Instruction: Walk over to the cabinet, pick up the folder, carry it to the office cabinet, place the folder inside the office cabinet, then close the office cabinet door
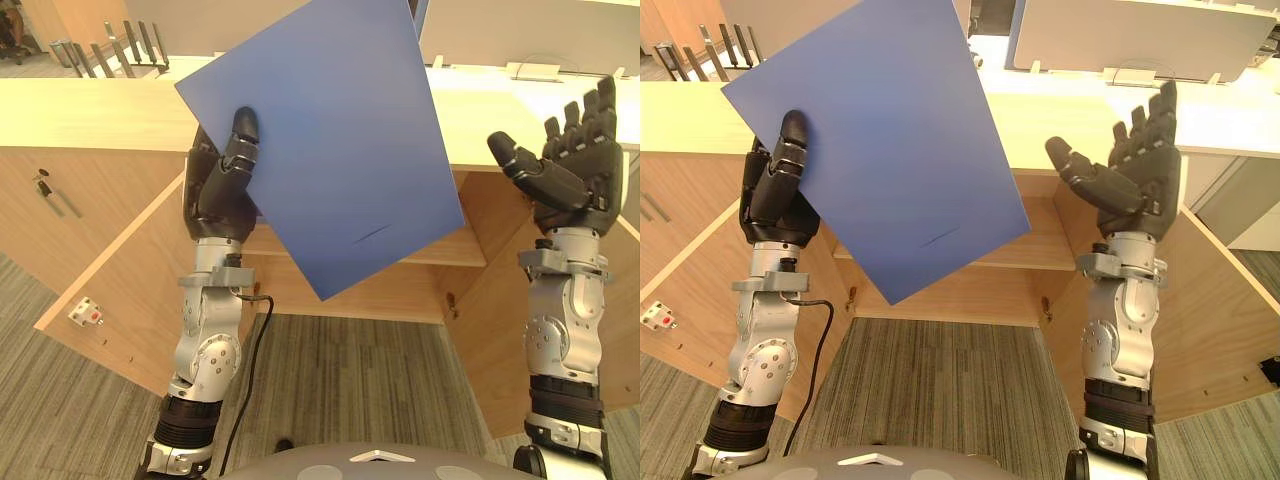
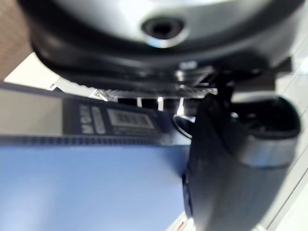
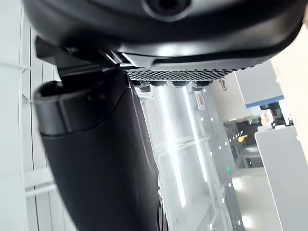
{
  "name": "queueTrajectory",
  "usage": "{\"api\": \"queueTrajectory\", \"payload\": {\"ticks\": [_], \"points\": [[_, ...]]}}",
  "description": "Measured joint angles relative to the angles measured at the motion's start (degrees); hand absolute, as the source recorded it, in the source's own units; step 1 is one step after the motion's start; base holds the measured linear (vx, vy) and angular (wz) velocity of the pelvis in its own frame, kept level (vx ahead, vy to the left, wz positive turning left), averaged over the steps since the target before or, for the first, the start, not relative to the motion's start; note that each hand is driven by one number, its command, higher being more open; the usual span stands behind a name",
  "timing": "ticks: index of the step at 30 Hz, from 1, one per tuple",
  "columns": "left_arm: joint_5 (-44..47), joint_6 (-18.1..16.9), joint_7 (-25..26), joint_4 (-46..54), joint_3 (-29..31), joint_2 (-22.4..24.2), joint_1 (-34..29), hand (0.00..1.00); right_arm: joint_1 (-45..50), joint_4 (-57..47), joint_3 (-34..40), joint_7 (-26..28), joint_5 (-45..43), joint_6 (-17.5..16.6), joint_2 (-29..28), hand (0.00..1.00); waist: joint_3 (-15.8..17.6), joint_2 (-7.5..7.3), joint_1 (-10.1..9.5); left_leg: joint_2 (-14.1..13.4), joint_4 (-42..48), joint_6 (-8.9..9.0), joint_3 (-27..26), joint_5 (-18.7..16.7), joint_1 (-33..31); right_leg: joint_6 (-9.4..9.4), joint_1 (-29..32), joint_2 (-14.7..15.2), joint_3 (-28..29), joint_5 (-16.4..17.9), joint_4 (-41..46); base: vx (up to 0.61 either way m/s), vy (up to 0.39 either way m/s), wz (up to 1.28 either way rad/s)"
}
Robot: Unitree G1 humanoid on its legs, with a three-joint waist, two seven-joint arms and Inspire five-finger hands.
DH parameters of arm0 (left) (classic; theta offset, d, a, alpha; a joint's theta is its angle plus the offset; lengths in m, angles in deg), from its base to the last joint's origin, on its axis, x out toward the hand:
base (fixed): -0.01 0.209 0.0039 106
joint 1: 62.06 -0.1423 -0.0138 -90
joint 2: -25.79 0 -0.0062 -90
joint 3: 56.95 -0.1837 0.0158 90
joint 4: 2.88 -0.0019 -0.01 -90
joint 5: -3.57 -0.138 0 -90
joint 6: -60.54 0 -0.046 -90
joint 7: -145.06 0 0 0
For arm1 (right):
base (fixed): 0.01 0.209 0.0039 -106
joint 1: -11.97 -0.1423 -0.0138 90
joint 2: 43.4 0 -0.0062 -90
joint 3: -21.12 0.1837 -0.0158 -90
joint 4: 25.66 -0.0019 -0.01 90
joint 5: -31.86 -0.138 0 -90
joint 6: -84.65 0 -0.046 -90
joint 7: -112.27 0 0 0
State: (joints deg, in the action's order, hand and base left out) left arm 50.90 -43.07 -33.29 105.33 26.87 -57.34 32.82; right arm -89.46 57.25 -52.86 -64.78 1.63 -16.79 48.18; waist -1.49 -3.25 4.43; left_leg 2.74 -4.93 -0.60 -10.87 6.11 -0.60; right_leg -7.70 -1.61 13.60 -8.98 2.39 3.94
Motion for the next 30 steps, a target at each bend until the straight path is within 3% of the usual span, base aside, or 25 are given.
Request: {"api": "queueTrajectory", "payload": {"ticks": [9, 29, 30], "points": [[-0.22, -0.05, -1.21, -0.51, -1.04, -0.37, 2.20, 0.00, -5.37, 2.22, -5.76, 7.74, -2.17, 1.36, 3.06, 1.00, 0.11, 0.12, -1.14, 0.09, -0.20, -0.21, 0.45, 0.31, 0.12, 0.20, -0.33, 0.07, -0.51, 0.17, 0.24, 0.00, 0.000, 0.02], [-0.88, -0.08, -3.29, -3.02, -2.25, -0.71, 4.16, 0.00, -10.99, 11.40, -15.71, 15.74, -3.72, 5.75, 5.34, 1.00, 0.45, 0.02, -1.36, 0.12, -0.22, -0.41, 1.11, 1.14, -0.19, 0.22, -0.11, 0.15, -1.08, 0.18, 0.85, 0.00, 0.000, 0.01], [-0.84, -0.08, -3.48, -3.02, -2.24, -0.87, 4.15, 0.00, -11.30, 12.18, -16.03, 15.99, -4.31, 5.92, 5.35, 0.00, 0.46, 0.01, -1.36, 0.11, -0.22, -0.42, 1.10, 1.16, -0.25, 0.22, -0.04, 0.16, -1.08, 0.18, 0.86, 0.00, 0.000, 0.00]]}}
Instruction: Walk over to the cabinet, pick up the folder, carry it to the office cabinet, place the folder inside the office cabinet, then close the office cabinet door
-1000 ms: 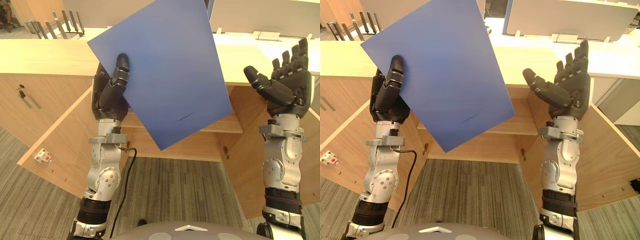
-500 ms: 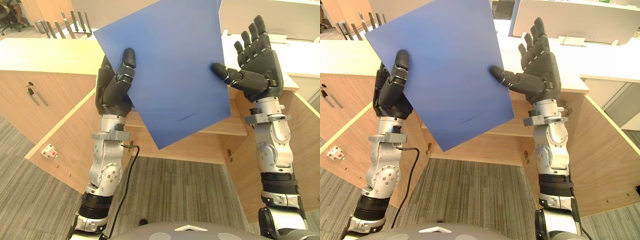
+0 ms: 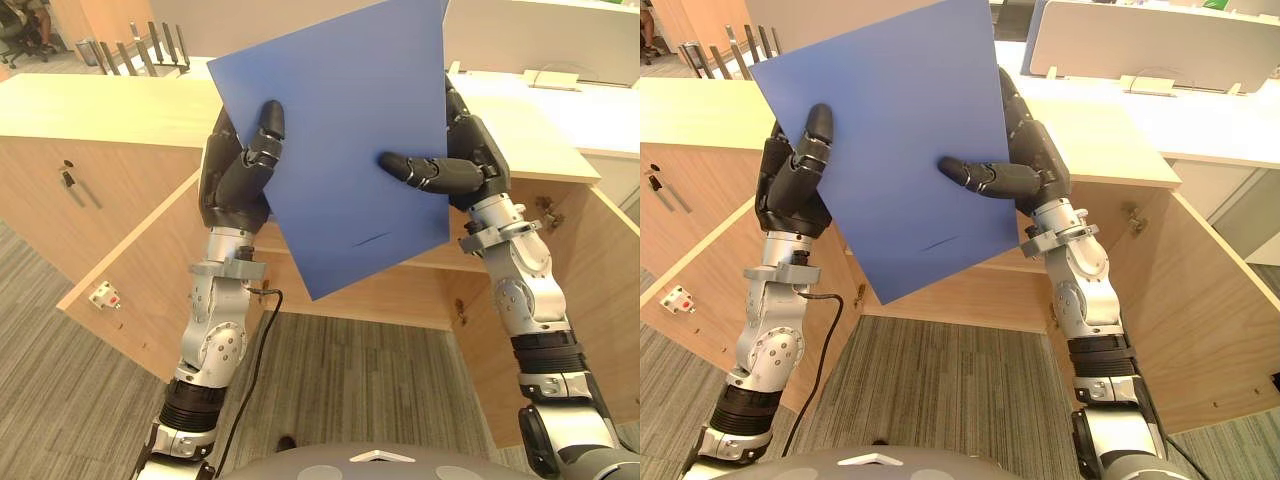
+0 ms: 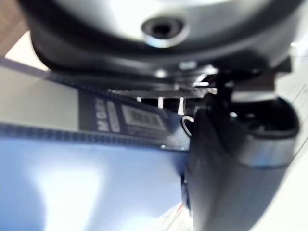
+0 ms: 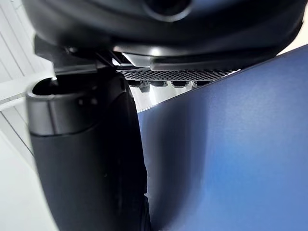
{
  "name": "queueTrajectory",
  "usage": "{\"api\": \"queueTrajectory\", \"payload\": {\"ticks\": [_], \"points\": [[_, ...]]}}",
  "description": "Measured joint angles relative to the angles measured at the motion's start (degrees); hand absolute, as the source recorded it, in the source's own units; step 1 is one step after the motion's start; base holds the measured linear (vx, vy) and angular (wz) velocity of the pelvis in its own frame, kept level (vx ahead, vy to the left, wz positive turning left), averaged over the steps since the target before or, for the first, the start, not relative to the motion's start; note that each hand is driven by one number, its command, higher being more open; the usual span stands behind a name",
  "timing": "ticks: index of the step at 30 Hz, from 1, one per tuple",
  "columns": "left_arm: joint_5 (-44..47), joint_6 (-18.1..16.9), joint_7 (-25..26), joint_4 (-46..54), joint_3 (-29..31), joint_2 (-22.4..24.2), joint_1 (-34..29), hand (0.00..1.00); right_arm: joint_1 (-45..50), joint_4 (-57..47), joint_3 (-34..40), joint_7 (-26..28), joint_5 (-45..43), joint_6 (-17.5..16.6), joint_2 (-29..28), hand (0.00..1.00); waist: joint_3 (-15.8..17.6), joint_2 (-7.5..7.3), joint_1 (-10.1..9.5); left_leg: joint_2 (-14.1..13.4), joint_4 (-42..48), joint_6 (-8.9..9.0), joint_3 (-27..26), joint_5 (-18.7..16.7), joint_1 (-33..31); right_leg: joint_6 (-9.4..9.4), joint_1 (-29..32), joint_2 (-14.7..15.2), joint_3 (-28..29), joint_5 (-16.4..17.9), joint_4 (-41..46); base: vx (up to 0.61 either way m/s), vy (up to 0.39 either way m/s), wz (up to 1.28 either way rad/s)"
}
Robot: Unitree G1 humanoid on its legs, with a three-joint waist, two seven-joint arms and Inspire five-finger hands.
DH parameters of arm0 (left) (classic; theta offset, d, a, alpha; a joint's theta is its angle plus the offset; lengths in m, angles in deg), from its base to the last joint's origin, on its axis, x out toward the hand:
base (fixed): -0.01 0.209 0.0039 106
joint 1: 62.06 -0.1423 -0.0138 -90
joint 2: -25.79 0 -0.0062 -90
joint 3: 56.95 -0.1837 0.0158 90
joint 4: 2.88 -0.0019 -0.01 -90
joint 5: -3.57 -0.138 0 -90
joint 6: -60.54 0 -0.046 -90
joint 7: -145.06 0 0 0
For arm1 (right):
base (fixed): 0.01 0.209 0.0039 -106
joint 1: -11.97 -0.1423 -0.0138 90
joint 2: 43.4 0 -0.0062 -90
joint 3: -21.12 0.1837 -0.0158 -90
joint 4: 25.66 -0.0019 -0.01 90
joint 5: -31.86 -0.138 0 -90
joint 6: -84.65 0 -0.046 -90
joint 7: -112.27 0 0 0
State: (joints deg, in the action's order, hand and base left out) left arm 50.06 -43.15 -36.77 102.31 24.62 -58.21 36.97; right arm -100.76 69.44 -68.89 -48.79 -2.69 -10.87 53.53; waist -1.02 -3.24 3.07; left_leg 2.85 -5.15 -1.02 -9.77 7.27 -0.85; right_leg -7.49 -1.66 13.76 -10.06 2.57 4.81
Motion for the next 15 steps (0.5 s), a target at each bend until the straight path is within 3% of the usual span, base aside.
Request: {"api": "queueTrajectory", "payload": {"ticks": [10, 15], "points": [[1.64, 1.60, -1.37, -0.02, -0.28, -2.98, -0.01, 0.00, -0.32, 6.57, -6.75, 6.52, -9.63, 0.10, 4.68, 0.00, 0.37, 0.07, -0.57, 0.01, 0.18, -0.01, 0.09, 0.38, -0.67, -0.06, 0.73, 0.02, -0.01, -0.08, 0.18, 0.00, 0.000, 0.00], [3.37, 1.76, -1.64, -0.01, -2.49, -5.02, 0.03, 0.00, 2.45, 6.62, -7.61, 5.40, -14.54, 0.14, 5.01, 0.00, 0.42, -0.01, -1.20, 0.15, 0.19, -0.01, 0.15, 0.39, -0.76, 0.54, 1.05, 0.21, 0.01, 0.31, 0.76, 0.00, 0.000, 0.00]]}}
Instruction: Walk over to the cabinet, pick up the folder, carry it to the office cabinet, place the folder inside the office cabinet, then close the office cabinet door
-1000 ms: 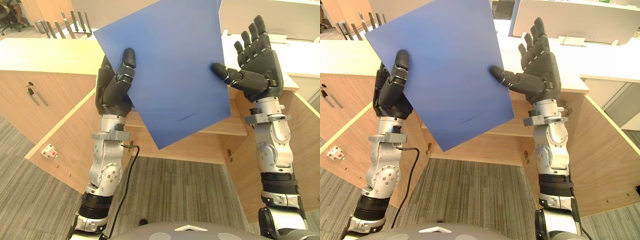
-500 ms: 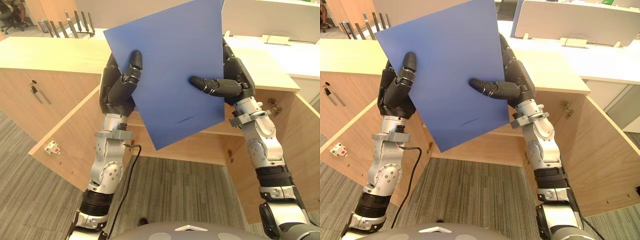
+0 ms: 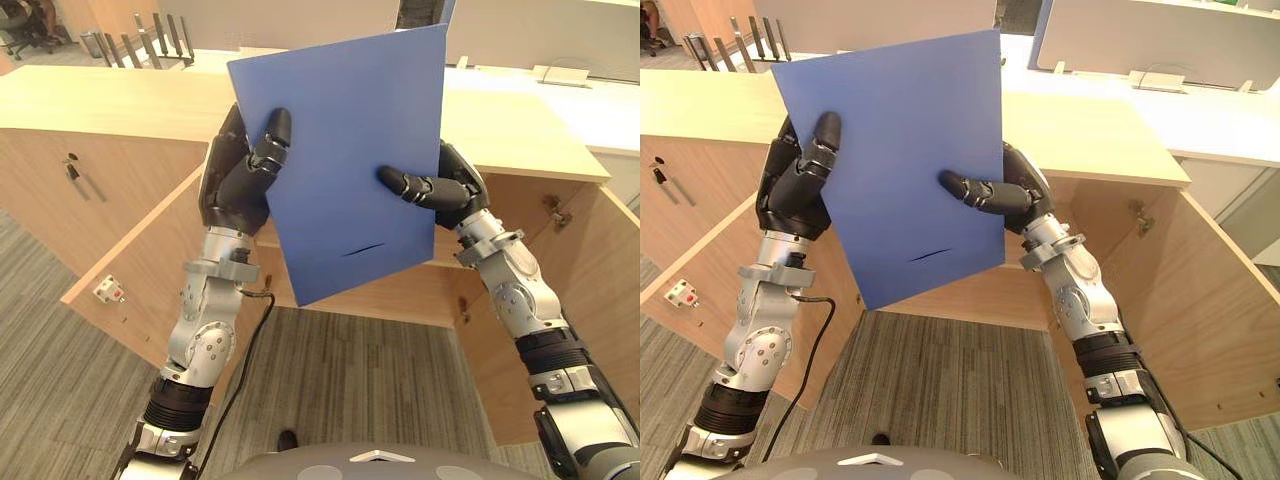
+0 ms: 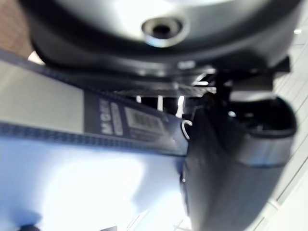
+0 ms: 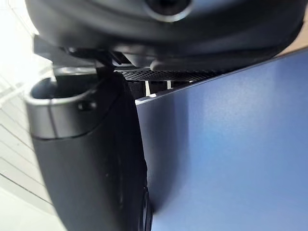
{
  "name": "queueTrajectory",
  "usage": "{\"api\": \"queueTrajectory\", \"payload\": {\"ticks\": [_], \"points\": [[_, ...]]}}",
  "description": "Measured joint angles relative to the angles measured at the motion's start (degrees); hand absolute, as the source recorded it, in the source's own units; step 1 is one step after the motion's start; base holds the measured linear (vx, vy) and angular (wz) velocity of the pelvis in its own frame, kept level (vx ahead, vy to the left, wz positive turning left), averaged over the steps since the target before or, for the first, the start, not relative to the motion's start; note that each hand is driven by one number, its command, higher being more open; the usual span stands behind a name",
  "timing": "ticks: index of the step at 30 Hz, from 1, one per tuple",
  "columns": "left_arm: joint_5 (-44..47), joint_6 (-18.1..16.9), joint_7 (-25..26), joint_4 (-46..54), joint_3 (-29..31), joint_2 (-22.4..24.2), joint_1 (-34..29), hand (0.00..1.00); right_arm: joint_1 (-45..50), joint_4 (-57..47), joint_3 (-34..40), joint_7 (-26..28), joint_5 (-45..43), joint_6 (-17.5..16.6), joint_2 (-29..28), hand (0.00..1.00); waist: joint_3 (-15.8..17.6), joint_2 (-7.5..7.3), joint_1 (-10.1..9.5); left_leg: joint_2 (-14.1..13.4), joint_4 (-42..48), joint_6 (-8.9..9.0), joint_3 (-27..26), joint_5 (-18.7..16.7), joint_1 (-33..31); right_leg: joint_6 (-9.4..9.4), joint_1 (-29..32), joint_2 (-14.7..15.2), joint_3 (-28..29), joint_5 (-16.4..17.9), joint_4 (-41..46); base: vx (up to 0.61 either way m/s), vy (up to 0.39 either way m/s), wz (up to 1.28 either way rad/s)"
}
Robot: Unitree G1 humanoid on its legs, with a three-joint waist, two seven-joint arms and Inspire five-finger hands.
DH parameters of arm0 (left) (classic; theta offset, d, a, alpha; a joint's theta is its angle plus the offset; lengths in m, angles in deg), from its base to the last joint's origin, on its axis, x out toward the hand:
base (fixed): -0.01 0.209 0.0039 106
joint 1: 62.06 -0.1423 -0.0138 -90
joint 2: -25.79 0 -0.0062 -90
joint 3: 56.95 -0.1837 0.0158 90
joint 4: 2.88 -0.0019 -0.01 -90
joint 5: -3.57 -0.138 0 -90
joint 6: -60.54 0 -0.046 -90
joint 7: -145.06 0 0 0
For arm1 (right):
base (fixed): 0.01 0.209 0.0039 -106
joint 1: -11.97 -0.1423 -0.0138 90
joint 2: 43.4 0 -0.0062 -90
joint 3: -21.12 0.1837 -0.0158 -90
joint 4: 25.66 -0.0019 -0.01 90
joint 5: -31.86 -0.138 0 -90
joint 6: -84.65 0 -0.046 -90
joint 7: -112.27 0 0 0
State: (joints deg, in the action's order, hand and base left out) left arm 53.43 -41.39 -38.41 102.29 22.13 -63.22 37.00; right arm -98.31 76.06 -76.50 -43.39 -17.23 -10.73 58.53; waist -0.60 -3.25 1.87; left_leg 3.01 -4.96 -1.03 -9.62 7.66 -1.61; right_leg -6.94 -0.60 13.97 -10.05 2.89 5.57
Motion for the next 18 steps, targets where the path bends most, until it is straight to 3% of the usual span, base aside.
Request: {"api": "queueTrajectory", "payload": {"ticks": [10, 11, 18], "points": [[2.29, 2.17, -2.35, 0.00, -1.70, -4.45, 0.03, 0.00, 6.35, -0.48, -3.58, -0.11, -7.65, 0.83, 0.65, 0.00, 0.21, -0.59, -0.07, 0.29, 0.03, -0.30, -0.07, 0.41, -1.04, 0.17, 1.52, 0.34, 0.45, 0.12, 0.69, -0.01, 0.002, 0.00], [3.60, 2.36, -2.56, 0.00, -1.88, -5.10, 0.01, 1.00, 7.00, -1.03, -3.64, -0.27, -7.79, 0.84, 0.65, 0.00, 0.25, -0.66, -0.14, 0.32, 0.04, -0.31, -0.15, 0.45, -1.19, 0.17, 1.76, 0.38, 0.59, 0.12, 0.79, -0.04, 0.004, -0.03], [10.24, 1.51, -5.90, -3.49, -3.93, -7.51, -0.62, 1.00, 14.38, -1.78, -5.49, -1.35, -11.27, 0.79, -3.25, 0.00, 0.21, -0.95, -0.20, -0.44, 0.04, 0.27, -0.10, -0.01, -1.71, -0.81, 1.53, 0.01, 0.55, -0.66, -0.59, 0.00, 0.000, 0.00]]}}
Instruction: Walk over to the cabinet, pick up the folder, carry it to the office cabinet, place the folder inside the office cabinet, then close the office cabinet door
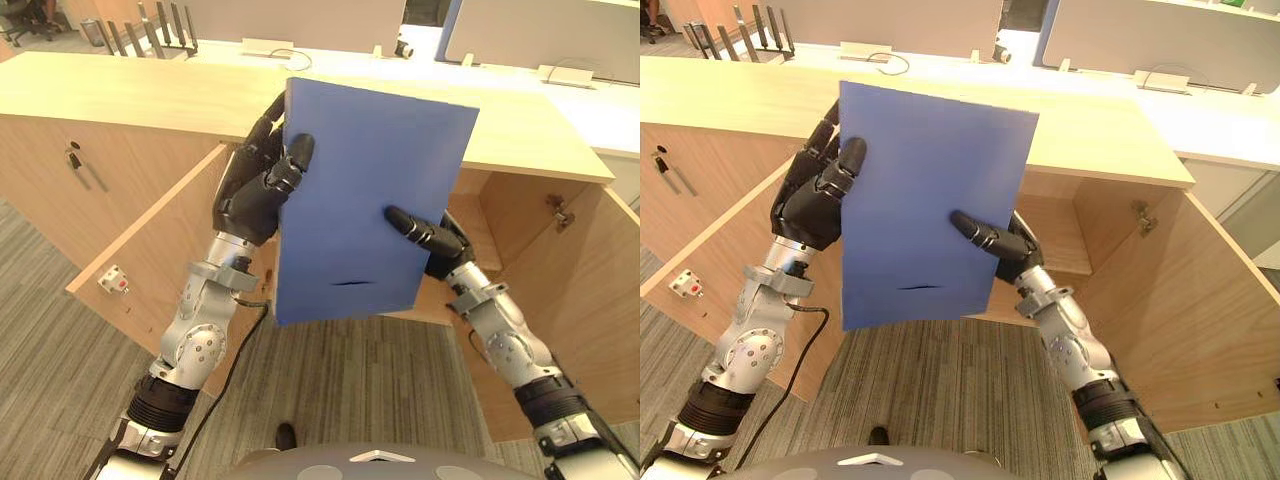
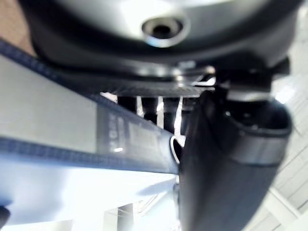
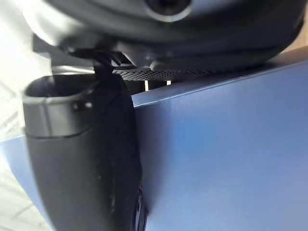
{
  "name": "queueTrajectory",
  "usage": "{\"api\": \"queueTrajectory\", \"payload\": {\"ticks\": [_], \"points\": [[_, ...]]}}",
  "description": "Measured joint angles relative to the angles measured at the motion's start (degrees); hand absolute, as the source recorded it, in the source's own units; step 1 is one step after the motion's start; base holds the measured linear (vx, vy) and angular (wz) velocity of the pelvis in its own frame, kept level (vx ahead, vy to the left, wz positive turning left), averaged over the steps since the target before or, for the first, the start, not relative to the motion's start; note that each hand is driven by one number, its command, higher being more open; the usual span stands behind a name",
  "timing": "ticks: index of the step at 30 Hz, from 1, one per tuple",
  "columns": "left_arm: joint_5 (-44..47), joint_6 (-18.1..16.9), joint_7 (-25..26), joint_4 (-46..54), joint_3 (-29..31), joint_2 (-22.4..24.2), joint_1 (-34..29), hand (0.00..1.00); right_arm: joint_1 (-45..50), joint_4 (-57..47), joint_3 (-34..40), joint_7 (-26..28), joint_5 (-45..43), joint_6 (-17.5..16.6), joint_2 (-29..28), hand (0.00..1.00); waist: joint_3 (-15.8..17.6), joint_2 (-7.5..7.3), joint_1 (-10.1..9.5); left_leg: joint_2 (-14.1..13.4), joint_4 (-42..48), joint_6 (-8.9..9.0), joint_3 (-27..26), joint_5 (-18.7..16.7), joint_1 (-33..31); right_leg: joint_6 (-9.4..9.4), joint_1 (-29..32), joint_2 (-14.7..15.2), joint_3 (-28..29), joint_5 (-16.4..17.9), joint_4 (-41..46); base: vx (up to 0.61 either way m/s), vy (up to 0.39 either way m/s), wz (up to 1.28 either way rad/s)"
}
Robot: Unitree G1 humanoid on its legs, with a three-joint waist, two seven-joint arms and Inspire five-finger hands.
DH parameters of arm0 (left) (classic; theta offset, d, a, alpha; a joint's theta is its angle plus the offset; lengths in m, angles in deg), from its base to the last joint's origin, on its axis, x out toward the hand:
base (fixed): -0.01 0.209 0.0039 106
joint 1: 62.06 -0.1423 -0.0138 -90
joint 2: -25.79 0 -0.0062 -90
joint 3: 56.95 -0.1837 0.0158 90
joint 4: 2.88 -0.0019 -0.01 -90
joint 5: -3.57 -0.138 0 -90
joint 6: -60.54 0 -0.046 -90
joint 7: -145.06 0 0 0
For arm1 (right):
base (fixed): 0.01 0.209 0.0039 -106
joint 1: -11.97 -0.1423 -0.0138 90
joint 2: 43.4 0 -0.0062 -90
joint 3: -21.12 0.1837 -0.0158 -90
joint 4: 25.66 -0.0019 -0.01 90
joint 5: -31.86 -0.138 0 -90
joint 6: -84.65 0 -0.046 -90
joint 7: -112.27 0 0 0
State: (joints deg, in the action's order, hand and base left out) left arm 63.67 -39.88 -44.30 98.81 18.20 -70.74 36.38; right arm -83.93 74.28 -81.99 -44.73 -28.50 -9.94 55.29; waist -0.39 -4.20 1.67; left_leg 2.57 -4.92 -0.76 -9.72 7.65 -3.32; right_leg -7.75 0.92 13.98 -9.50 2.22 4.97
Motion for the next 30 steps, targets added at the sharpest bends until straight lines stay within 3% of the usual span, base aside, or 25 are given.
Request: {"api": "queueTrajectory", "payload": {"ticks": [5, 10, 13, 17, 23, 30], "points": [[-0.85, 0.47, -1.22, -2.83, -1.38, -0.68, -5.38, 1.00, 8.25, 1.03, -1.61, -1.49, -0.77, 1.12, -4.40, 0.00, 0.00, 0.00, 0.20, -0.45, -0.01, 0.18, -0.04, -0.11, -0.18, 0.07, 0.06, -0.44, 0.09, 0.00, -0.29, 0.01, -0.010, -0.01], [-2.36, 2.39, -4.17, -7.60, -1.40, -0.24, -11.76, 1.00, 14.96, 6.30, -2.14, -2.34, -0.80, 4.58, -9.27, 0.00, 0.01, -0.18, 0.19, -0.94, -0.04, 0.29, -0.51, -0.19, -0.15, 0.16, 0.17, -0.95, 0.45, 0.05, -0.38, 0.02, -0.016, -0.05], [-2.88, 4.62, -5.68, -15.36, -0.13, 1.92, -14.22, 1.00, 16.53, 13.80, -1.95, -2.95, -1.29, 5.75, -12.91, 0.00, 0.01, -0.06, 0.41, -1.24, -0.16, 0.78, -0.58, -0.52, -0.14, 0.32, 0.18, -1.29, 0.40, 0.18, -0.95, 0.00, -0.015, -0.03], [-10.81, 8.15, -5.45, -28.39, 2.41, 5.95, -18.03, 1.00, 16.95, 24.31, 1.80, -6.04, -1.90, 7.76, -16.69, 0.00, 0.24, 0.34, 1.27, -1.23, -0.22, 1.30, -0.74, -0.93, -0.08, 0.32, 0.13, -1.28, 0.46, 0.23, -1.10, 0.00, 0.000, 0.00], [-19.78, 8.95, 0.05, -46.09, 11.26, 13.81, -19.63, 1.00, 16.16, 35.19, 10.27, -9.66, -3.52, 7.63, -20.42, 0.00, 0.80, 1.06, 1.27, -1.27, -0.23, 1.47, -1.15, -1.49, 0.98, 0.40, -0.74, -1.30, 0.72, 0.66, -1.15, 0.03, 0.005, -0.04], [-19.91, 8.93, 8.15, -66.39, 23.48, 17.05, -19.04, 1.00, 11.92, 46.63, 20.14, -13.65, -3.05, 6.29, -21.68, 0.00, 1.39, 1.20, 1.46, -1.21, -0.25, 1.68, -1.63, -2.54, 2.98, 0.50, -2.94, -1.31, 0.86, 0.95, -2.23, 0.04, 0.002, -0.04]]}}
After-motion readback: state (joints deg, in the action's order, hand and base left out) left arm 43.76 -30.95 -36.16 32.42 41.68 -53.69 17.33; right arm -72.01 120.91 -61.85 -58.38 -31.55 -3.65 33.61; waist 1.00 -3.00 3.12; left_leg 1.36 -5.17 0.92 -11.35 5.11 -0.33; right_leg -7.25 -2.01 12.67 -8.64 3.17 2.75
